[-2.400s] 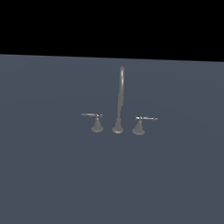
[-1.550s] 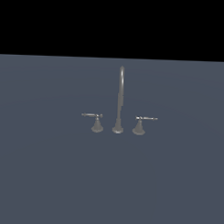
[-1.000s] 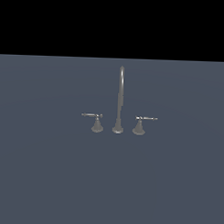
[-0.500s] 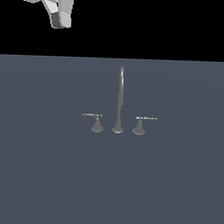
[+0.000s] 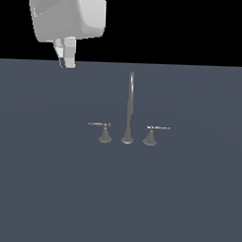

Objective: Turn on the faucet by rotating a designated handle.

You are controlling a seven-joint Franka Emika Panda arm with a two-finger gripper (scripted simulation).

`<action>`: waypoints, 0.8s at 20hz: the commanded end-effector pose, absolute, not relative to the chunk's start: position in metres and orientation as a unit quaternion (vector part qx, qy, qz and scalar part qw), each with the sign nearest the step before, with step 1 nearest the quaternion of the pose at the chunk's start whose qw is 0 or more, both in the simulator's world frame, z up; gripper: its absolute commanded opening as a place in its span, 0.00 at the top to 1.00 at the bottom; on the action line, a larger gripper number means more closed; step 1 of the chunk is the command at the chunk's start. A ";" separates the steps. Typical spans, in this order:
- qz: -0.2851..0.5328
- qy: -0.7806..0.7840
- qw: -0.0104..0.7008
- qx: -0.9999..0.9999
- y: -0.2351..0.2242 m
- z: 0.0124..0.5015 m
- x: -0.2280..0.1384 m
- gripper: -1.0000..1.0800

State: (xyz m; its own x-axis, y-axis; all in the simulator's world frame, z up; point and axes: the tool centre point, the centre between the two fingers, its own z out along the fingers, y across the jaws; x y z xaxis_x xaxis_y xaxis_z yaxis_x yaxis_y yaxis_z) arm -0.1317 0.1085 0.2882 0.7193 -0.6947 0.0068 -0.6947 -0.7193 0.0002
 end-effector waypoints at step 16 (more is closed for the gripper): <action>0.001 -0.517 -0.002 0.856 0.125 0.203 -0.062 1.00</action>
State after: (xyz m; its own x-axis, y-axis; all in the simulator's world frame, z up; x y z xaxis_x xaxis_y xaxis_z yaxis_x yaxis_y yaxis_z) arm -0.0679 0.1245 0.2105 0.4897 -0.8719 0.0000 -0.8719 -0.4897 -0.0041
